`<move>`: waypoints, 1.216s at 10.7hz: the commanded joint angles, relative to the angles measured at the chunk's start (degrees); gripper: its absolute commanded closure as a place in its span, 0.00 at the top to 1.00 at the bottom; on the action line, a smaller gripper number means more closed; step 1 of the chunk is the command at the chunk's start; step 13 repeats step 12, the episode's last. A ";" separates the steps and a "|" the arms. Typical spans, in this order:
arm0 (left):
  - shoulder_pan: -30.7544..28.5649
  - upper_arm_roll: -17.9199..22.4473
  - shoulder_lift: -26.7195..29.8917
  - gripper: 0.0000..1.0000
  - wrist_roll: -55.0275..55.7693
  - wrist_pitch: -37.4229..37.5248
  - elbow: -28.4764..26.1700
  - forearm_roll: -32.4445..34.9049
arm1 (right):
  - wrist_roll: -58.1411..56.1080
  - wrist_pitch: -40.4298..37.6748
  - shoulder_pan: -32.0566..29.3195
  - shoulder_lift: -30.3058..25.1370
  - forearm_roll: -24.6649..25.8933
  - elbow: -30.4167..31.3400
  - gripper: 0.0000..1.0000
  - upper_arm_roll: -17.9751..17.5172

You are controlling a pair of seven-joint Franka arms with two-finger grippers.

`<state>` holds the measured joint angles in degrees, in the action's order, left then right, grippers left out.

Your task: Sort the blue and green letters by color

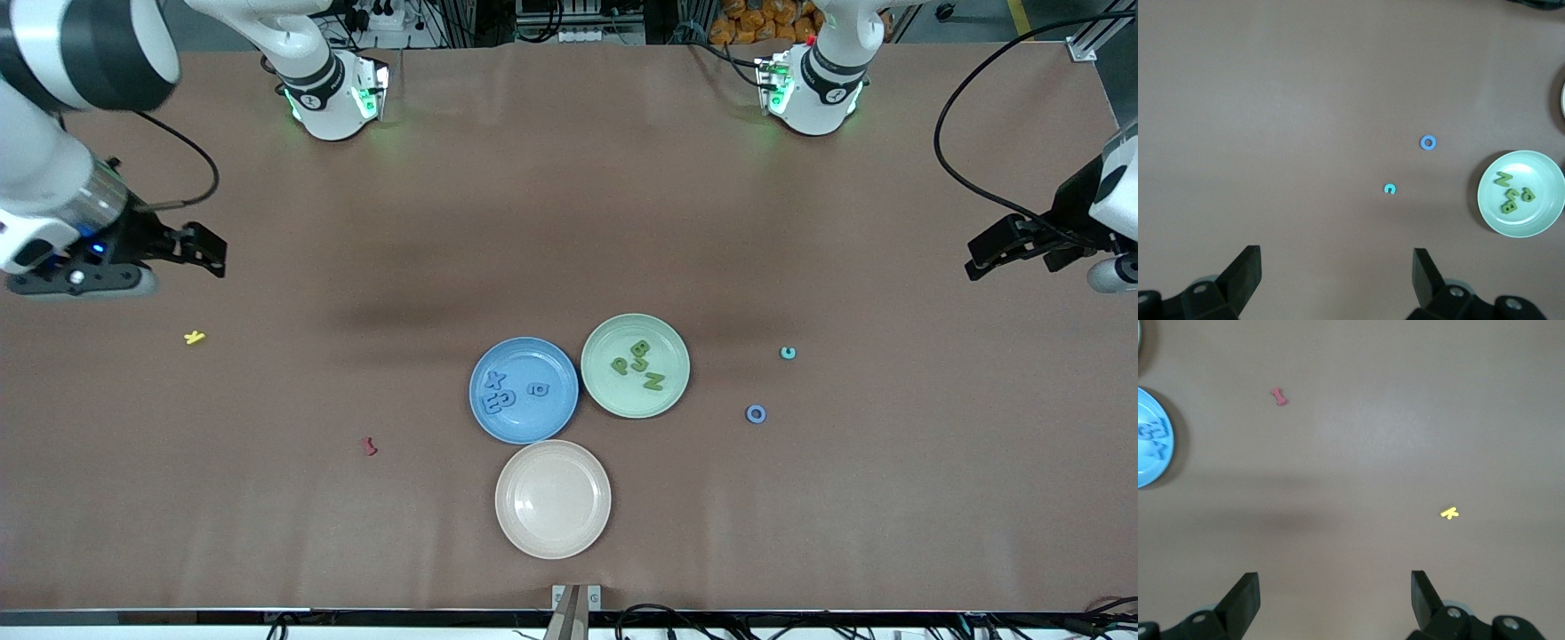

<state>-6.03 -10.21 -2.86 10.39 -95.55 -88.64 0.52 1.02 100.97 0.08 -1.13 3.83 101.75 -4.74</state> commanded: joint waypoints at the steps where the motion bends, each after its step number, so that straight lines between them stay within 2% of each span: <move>1: -0.13 -0.07 0.66 1.00 -1.08 2.90 -0.13 -0.52 | -0.32 -9.27 -0.78 1.04 -4.06 -9.35 1.00 -0.36; 3: -0.30 0.36 0.66 1.00 -1.17 4.05 -0.04 -0.52 | -0.05 -11.59 -0.79 1.21 -6.64 -11.92 1.00 0.78; 10: -0.39 0.63 0.66 1.00 -1.17 5.28 0.13 -1.04 | -0.93 -12.38 -0.44 1.39 -5.85 -12.63 1.00 2.01; 13: -0.30 0.72 0.49 1.00 -1.17 5.37 1.80 -0.61 | -1.02 -12.47 -0.43 1.39 -5.77 -12.63 1.00 2.10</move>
